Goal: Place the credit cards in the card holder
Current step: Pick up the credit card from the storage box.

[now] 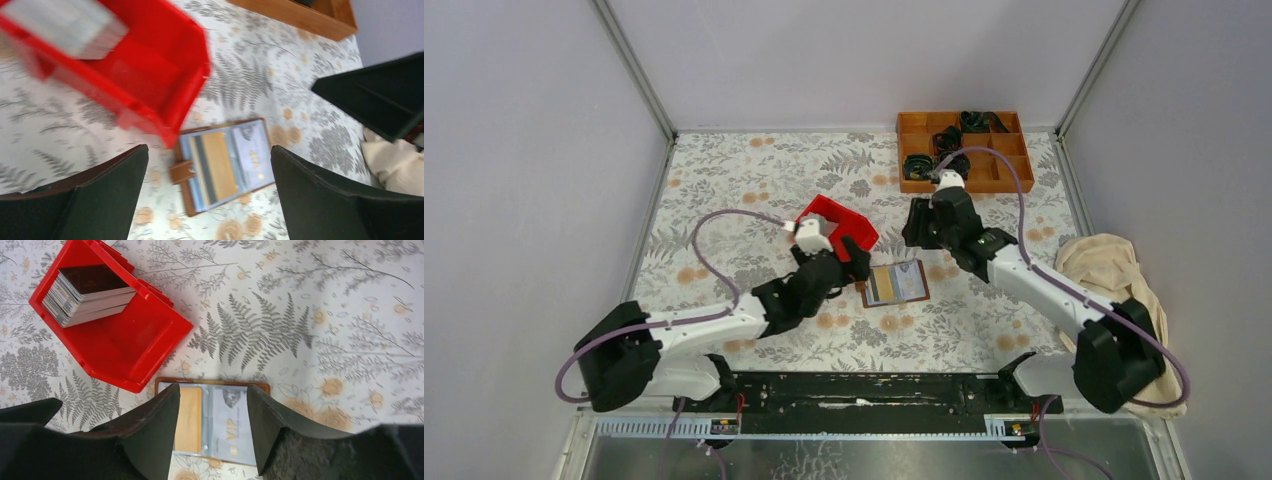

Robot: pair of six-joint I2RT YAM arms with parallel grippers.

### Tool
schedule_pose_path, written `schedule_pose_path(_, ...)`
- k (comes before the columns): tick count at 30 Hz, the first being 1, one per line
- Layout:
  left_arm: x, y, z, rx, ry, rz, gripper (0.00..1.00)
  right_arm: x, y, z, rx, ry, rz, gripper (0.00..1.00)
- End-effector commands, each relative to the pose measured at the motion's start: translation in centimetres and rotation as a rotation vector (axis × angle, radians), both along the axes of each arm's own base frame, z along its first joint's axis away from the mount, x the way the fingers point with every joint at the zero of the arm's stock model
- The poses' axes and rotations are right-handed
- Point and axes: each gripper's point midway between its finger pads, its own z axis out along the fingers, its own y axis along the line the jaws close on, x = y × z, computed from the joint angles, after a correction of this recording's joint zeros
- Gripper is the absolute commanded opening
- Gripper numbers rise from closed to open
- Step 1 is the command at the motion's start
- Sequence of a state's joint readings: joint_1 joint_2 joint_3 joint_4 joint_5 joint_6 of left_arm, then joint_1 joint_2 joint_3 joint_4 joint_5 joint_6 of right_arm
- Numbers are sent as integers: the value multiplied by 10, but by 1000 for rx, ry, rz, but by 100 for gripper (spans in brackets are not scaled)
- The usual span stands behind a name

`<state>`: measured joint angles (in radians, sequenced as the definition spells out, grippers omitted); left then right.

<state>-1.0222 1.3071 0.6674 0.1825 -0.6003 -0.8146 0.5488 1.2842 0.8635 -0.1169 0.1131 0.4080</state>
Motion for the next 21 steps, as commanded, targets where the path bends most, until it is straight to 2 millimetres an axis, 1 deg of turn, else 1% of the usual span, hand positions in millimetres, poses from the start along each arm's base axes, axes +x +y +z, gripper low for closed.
schedule_pose_path(1, 3, 30, -8, -163, 50, 73, 100, 24, 42, 34, 45, -74, 124, 59)
schedule_pose_path(5, 8, 55, -11, -212, 63, 141, 100, 38, 75, 46, 5, -66, 225, 59)
schedule_pose_path(6, 8, 60, -12, -223, 65, 154, 100, 44, 85, 55, 3, -77, 248, 59)
schedule_pose_path(9, 9, 76, -13, -246, 66, 221, 97, 53, 110, 58, -30, -74, 305, 59)
schedule_pose_path(11, 9, 92, -12, -257, 51, 292, 95, 62, 125, 43, -70, -49, 335, 59)
schedule_pose_path(15, 8, 116, -16, -261, 48, 403, 95, 67, 155, 33, -99, -29, 426, 57)
schedule_pose_path(17, 8, 124, -20, -257, 54, 450, 95, 70, 166, 25, -122, -22, 455, 55)
schedule_pose_path(19, 8, 131, -25, -249, 63, 490, 94, 76, 176, 24, -129, -36, 485, 54)
schedule_pose_path(21, 8, 135, -31, -242, 74, 519, 94, 80, 182, 19, -132, -38, 507, 54)
